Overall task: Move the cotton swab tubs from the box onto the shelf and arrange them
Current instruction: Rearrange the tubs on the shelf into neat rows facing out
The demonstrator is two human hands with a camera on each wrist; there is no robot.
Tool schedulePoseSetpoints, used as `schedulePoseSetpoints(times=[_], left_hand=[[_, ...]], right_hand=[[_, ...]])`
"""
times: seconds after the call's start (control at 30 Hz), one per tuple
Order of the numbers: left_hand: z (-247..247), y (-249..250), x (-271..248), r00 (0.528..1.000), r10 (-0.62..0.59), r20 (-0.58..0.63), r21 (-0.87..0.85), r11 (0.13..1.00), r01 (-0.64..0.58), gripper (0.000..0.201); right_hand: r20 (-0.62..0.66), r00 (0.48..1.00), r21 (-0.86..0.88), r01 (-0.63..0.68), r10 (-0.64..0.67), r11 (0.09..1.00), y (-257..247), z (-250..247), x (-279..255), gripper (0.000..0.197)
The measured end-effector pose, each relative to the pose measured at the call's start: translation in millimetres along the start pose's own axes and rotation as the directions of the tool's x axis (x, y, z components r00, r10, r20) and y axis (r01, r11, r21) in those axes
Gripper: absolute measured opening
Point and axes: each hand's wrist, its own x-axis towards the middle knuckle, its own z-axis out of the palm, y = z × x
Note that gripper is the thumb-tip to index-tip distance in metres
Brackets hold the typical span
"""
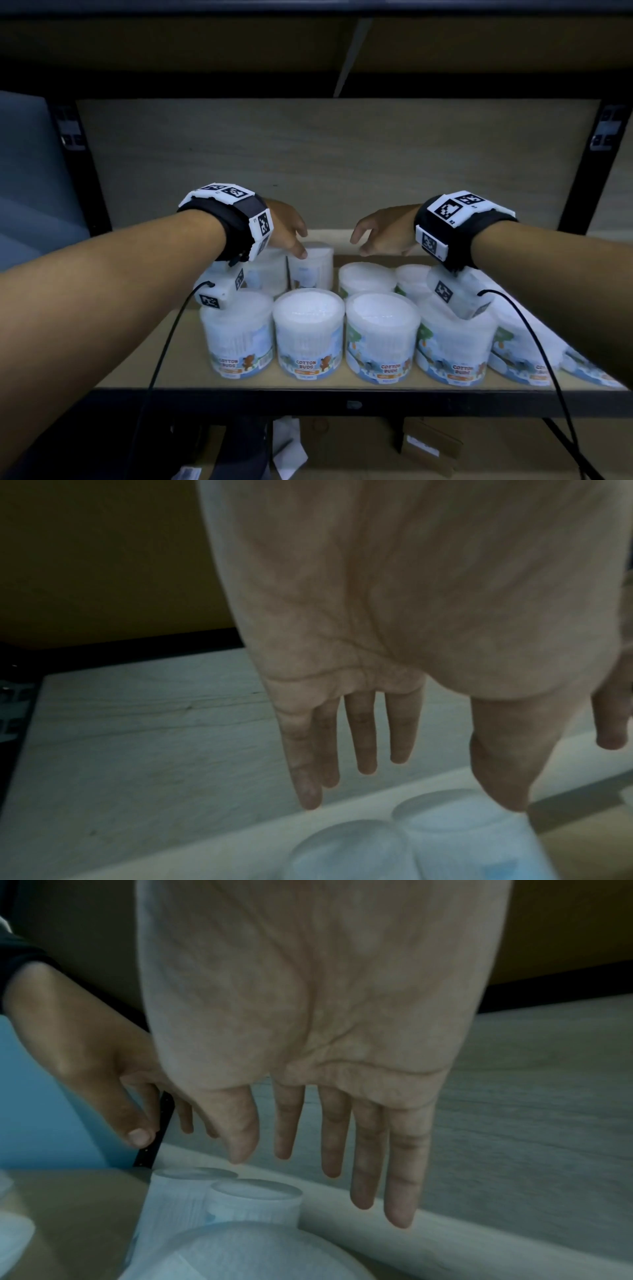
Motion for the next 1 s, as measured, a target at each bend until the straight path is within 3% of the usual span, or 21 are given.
schedulePoseSetpoints(times=[0.3, 0.7, 1.0], left_hand=[[16.9, -52.6, 9.0, 0.995, -0.101, 0.001, -0.006, 0.995, 0.101, 0.071], [36.3, -73.8, 37.5, 0.996, -0.064, 0.066, -0.069, 0.995, 0.068, 0.075], [50.9, -78.8, 47.6, 0.997, -0.050, 0.054, -0.087, 0.995, 0.055, 0.072]], right_hand=[[-0.034, 0.996, -0.106, 0.076, -0.080, 0.991, -44.3, 11.4, 33.0, 0.041], [0.062, 0.994, -0.176, 0.096, -0.086, 0.980, -68.5, 20.3, 81.3, 0.057], [0.097, 0.994, -0.113, 0.062, -0.052, 0.992, -66.7, 28.7, 101.7, 0.057]])
